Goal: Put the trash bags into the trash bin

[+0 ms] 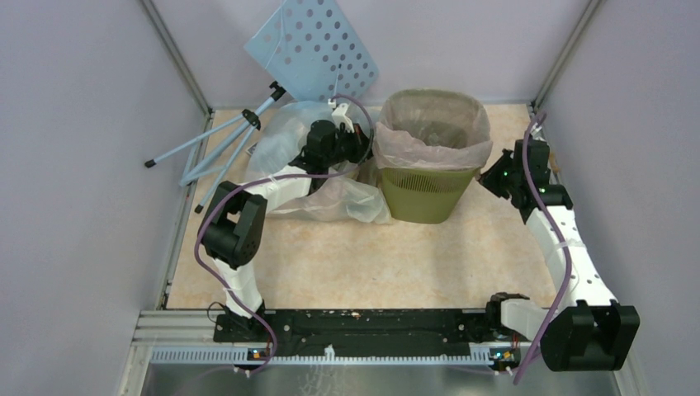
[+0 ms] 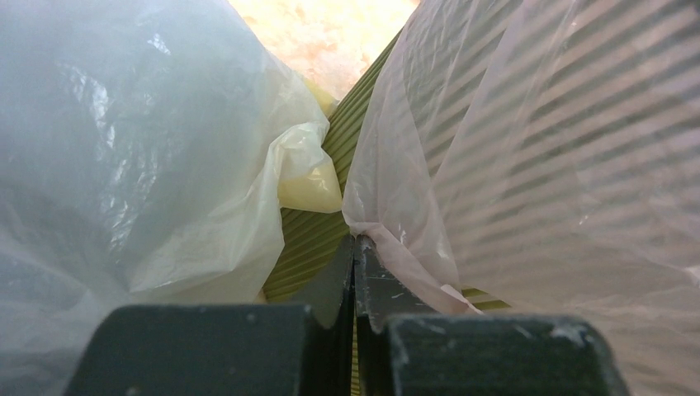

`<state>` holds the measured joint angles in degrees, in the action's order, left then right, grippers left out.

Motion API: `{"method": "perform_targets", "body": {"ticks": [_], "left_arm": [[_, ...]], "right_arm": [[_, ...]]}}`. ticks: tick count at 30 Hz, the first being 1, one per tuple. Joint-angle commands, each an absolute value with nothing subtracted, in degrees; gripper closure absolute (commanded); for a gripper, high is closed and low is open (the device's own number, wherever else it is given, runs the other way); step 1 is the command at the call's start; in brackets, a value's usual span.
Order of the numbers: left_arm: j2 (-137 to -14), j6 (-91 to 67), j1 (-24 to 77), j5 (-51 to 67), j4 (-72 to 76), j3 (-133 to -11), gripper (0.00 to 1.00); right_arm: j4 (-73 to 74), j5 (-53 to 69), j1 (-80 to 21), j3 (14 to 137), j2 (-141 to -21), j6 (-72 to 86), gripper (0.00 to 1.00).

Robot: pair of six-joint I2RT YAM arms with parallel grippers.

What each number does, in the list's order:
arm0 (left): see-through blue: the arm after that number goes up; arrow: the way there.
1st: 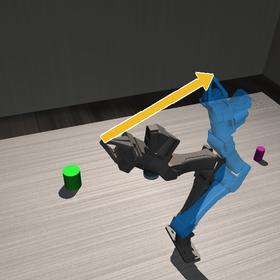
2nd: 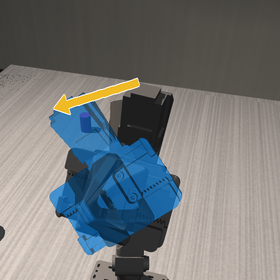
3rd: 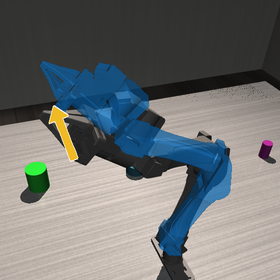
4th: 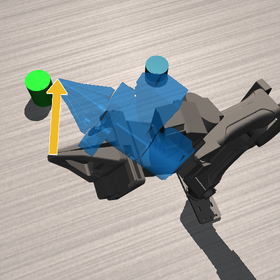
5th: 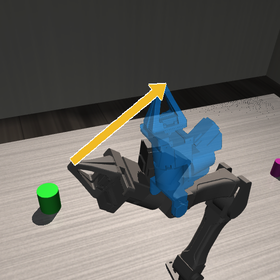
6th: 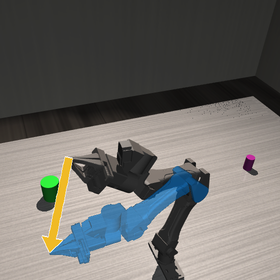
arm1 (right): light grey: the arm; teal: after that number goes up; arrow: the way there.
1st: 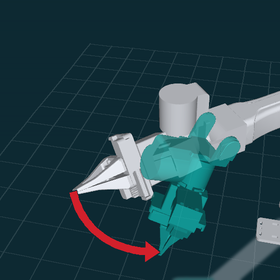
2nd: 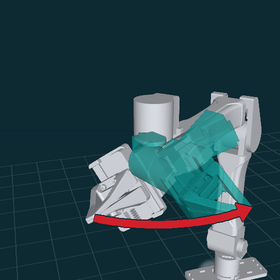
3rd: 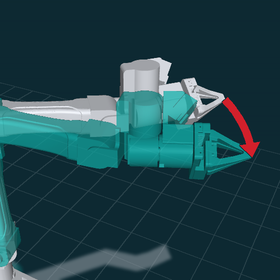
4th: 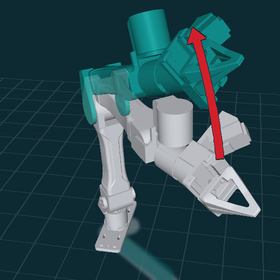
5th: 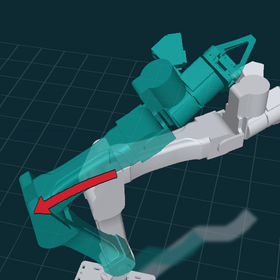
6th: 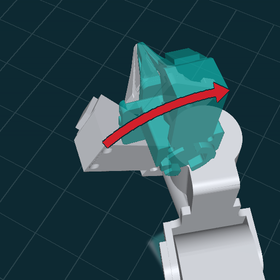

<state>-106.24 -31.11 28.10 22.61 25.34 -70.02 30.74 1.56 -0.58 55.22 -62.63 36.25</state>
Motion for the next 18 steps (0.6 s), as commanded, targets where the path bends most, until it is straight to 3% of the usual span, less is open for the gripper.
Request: {"method": "perform_targets", "body": {"ticks": [1, 18], "left_arm": [[-105.59, -32.9, 28.13, 22.58, 29.97, -67.94, 1.0], [-110.29, -36.34, 28.66, 23.22, 35.83, -66.14, 1.0]], "right_arm": [[26.31, 0.84, -0.22, 52.97, -63.4, 36.77, 1.0], [18.49, 2.05, -0.18, 47.73, -65.56, 37.27, 1.0]]}}
